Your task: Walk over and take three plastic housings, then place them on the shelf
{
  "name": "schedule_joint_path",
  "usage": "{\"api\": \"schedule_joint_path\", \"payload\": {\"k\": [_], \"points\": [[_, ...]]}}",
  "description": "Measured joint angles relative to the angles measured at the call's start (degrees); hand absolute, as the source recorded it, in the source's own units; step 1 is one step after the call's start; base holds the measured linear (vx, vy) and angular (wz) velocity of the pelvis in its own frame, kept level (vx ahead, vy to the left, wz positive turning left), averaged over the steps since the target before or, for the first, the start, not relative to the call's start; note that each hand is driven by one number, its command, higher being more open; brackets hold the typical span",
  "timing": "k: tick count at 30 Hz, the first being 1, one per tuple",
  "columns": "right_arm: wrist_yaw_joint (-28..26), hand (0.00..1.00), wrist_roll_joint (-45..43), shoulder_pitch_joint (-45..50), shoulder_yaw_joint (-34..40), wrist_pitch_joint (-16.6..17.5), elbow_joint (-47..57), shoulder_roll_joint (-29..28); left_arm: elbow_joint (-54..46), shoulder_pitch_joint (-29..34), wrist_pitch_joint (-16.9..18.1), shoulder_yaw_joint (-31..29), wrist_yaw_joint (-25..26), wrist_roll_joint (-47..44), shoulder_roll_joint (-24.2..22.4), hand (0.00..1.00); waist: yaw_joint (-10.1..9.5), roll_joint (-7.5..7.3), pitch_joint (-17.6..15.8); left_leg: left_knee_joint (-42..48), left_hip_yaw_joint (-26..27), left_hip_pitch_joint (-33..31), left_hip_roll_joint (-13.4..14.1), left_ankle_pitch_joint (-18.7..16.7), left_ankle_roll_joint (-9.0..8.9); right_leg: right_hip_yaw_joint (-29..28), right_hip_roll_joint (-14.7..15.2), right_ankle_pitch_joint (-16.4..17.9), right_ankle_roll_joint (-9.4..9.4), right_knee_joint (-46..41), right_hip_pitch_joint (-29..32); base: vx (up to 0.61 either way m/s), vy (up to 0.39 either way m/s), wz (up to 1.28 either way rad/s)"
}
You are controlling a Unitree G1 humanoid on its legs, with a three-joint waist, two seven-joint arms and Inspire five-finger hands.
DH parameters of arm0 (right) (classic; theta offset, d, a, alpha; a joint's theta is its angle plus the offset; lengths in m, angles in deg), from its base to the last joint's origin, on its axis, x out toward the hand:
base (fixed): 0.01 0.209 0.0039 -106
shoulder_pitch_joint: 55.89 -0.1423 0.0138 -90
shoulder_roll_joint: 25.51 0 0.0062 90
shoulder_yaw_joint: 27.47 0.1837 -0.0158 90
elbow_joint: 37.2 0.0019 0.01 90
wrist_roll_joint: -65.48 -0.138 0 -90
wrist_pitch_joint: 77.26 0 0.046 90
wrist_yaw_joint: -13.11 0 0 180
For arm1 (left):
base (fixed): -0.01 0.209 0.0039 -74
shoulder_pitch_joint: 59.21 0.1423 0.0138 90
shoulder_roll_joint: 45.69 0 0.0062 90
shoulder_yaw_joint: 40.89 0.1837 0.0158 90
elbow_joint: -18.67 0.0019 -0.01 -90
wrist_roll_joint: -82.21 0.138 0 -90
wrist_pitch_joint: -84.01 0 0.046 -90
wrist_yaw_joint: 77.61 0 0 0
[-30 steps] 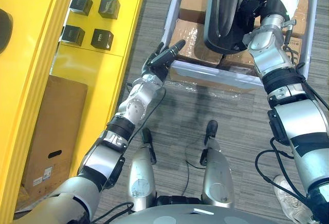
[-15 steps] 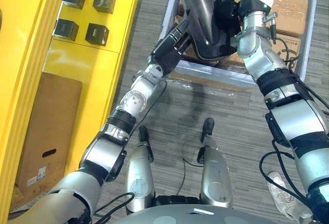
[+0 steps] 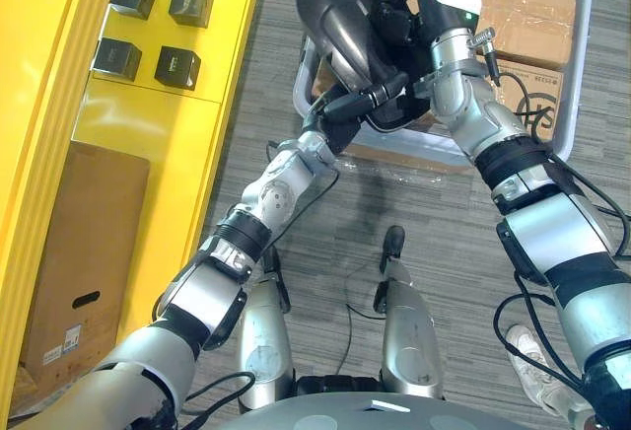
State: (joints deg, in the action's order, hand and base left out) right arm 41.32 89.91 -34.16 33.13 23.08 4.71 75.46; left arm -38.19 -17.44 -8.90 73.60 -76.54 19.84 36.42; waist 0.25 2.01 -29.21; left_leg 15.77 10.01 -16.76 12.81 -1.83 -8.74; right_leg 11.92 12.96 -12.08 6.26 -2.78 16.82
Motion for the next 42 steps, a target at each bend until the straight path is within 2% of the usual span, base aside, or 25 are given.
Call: {"api": "schedule_joint_path", "payload": {"k": [1, 5, 8, 11, 15, 20, 21, 23, 26, 28, 31, 32, 34, 35, 37, 39, 41, 42], "points": [[0.0, 0.00, 0.1, 0.6, -0.1, 1.4, 0.8, 0.2, 0.0, 0.0, 0.2, 0.1, 1.2, 0.0, 0.0, 0.00, -0.01, 0.00, 0.0, 0.0, 0.0, 0.1, 0.0, 0.0, 0.00, 0.0, 0.0, 0.0, 0.00, 0.0, -0.1, 0.00, 0.000, 0.00], [1.5, 0.00, 2.0, 3.4, 0.2, 4.2, 3.8, -0.8, 0.0, 0.2, 0.5, 0.5, 5.7, -0.6, -0.6, 0.00, 0.04, -0.09, 0.0, -0.2, 0.1, 1.1, 0.0, 0.0, 0.00, 0.0, 0.0, 0.0, 0.00, 0.0, -1.1, 0.00, 0.000, 0.00], [2.2, 0.00, 2.2, 5.2, 0.8, 6.5, 6.8, -2.0, 0.0, 1.2, 2.7, 0.4, 7.5, -0.6, -0.7, 0.00, 0.11, -0.56, 0.0, -0.1, 0.3, 1.3, 0.0, 0.0, 0.00, -0.2, 0.0, 0.0, -0.01, 0.1, -1.1, -0.02, 0.015, -0.02], [2.8, 0.00, 2.1, 7.2, 2.3, 6.9, 8.5, -3.6, 0.0, 2.0, 4.8, 0.3, 8.8, -0.5, -1.0, 0.00, 0.10, -1.39, 0.0, -0.1, 0.4, 1.3, 0.0, 0.0, 0.01, -0.3, -0.1, 0.0, -0.01, 0.1, -1.1, 0.00, 0.000, 0.00], [4.3, 0.00, 2.2, 10.9, 4.4, 7.9, 9.3, -5.4, 0.1, 3.9, 7.9, -0.7, 8.9, -0.1, -1.4, 0.00, 0.13, -3.09, 0.1, -0.1, 0.4, 1.7, 0.0, 0.0, 0.01, -0.3, -0.1, 0.0, 0.00, 0.1, -1.5, 0.01, 0.026, 0.01], [6.3, 0.00, 2.1, 13.8, 5.8, 7.9, 10.5, -7.1, 0.0, 6.0, 9.6, -0.6, 7.7, 2.6, -2.3, 0.00, 0.03, -3.59, 0.1, -0.4, 0.5, 3.0, 0.0, 0.0, 0.00, -0.2, -0.1, 0.0, 0.00, 0.7, -2.9, 0.00, 0.007, 0.00], [6.8, 1.00, 2.1, 14.8, 6.4, 8.0, 11.0, -7.3, 0.0, 6.5, 9.7, -0.5, 7.4, 2.6, -2.4, 0.00, -0.01, -3.99, 0.1, -0.6, 0.5, 3.5, 0.0, -0.1, -0.03, -0.1, -0.1, 0.0, 0.01, 1.2, -3.5, 0.00, 0.000, 0.00], [7.7, 1.00, 2.1, 17.0, 6.7, 8.6, 13.1, -7.5, -0.8, 7.9, 10.4, -0.6, 6.8, 3.8, -2.5, 0.00, -0.04, -4.34, 0.1, -1.0, 0.5, 4.4, 0.0, -0.1, -0.06, 0.2, -0.2, 0.0, 0.10, 2.0, -4.8, 0.00, 0.000, 0.00], [9.8, 1.00, 2.0, 21.5, 7.6, 11.7, 16.2, -7.7, -4.0, 11.0, 11.6, -0.6, 6.5, 6.1, -2.2, 0.00, -0.04, -4.36, 0.1, -1.4, 0.6, 5.6, 0.0, -0.3, -0.15, 0.3, -0.2, 0.0, 0.14, 2.2, -6.0, 0.01, 0.022, -0.01], [12.0, 1.00, 2.0, 27.1, 10.0, 12.9, 23.5, -9.3, -8.7, 14.2, 13.0, -0.7, 6.1, 8.7, -1.3, 0.00, -0.15, -4.38, 0.1, -2.0, 0.8, 6.7, 0.0, -0.2, -0.16, 0.3, -0.3, 0.0, 0.14, 2.2, -6.7, 0.03, 0.033, -0.01], [13.4, 1.00, 2.1, 35.4, 11.2, 13.2, 30.9, -10.6, -14.6, 17.2, 17.6, -3.7, 6.5, 9.3, -1.4, 0.00, -0.25, -4.54, 0.2, -3.0, 1.1, 9.4, 0.0, -0.3, -0.17, 0.4, -0.3, 0.0, 0.13, 2.3, -8.7, 0.03, 0.033, -0.03], [13.7, 1.00, 2.1, 39.1, 12.4, 13.3, 34.3, -11.8, -17.7, 18.1, 20.6, -6.1, 7.3, 11.5, -1.4, 0.00, -0.45, -4.89, 0.4, -3.3, 1.4, 10.4, -0.1, -0.4, -0.32, 0.4, -0.3, 0.2, 0.14, 3.0, -9.8, 0.01, 0.025, -0.09], [13.8, 1.00, 1.7, 41.4, 13.2, 13.3, 36.4, -12.8, -20.3, 19.1, 22.7, -8.1, 8.2, 13.7, -1.3, 0.00, -0.57, -5.34, 0.7, -3.8, 1.8, 11.4, -0.1, -0.6, -0.28, 0.4, -0.4, 0.2, 0.33, 4.1, -10.8, -0.01, 0.010, -0.08], [14.1, 1.00, 1.2, 44.5, 14.6, 13.5, 39.0, -13.4, -23.4, 20.9, 24.5, -10.1, 10.4, 17.3, -1.5, 0.00, -0.65, -5.39, 1.3, -5.7, 2.1, 13.3, -0.3, -0.2, -0.14, 0.8, -0.4, 0.3, 0.36, 4.3, -12.0, 0.00, 0.000, 0.00], [14.8, 1.00, 0.0, 48.4, 15.9, 13.8, 40.9, -14.0, -26.1, 24.9, 25.5, -11.4, 13.2, 23.1, -1.6, 0.00, -0.54, -5.33, 4.7, -7.7, 2.2, 13.6, -0.3, 0.4, -0.38, 1.5, -0.5, 0.5, 0.50, 5.1, -11.9, 0.02, 0.000, 0.04], [15.1, 1.00, -2.3, 54.9, 18.7, 14.4, 45.2, -14.1, -29.5, 31.7, 25.4, -12.2, 20.0, 36.2, -1.6, 0.00, -0.76, -4.91, 8.9, -10.2, 2.3, 15.5, -0.2, 1.2, -1.18, 2.0, -1.0, 0.5, 0.58, 6.2, -13.1, 0.13, 0.012, 0.04], [14.7, 1.00, -3.9, 58.0, 20.1, 15.2, 47.5, -14.1, -31.4, 35.7, 24.5, -13.3, 24.1, 44.2, -1.6, 0.00, -0.63, -4.51, 10.0, -11.1, 2.5, 17.3, -0.2, 1.4, -1.29, 2.3, -1.0, 0.7, 0.71, 6.2, -14.3, 0.10, 0.017, -0.01], [13.2, 1.00, -6.3, 61.0, 21.0, 16.0, 50.1, -14.1, -34.0, 38.9, 23.0, -14.0, 26.4, 49.5, -1.8, 0.00, -0.46, -4.15, 11.0, -11.6, 2.8, 18.3, -0.3, 1.3, -1.35, 2.7, -1.0, 0.7, 0.73, 6.3, -15.2, 0.09, 0.029, -0.05]]}}
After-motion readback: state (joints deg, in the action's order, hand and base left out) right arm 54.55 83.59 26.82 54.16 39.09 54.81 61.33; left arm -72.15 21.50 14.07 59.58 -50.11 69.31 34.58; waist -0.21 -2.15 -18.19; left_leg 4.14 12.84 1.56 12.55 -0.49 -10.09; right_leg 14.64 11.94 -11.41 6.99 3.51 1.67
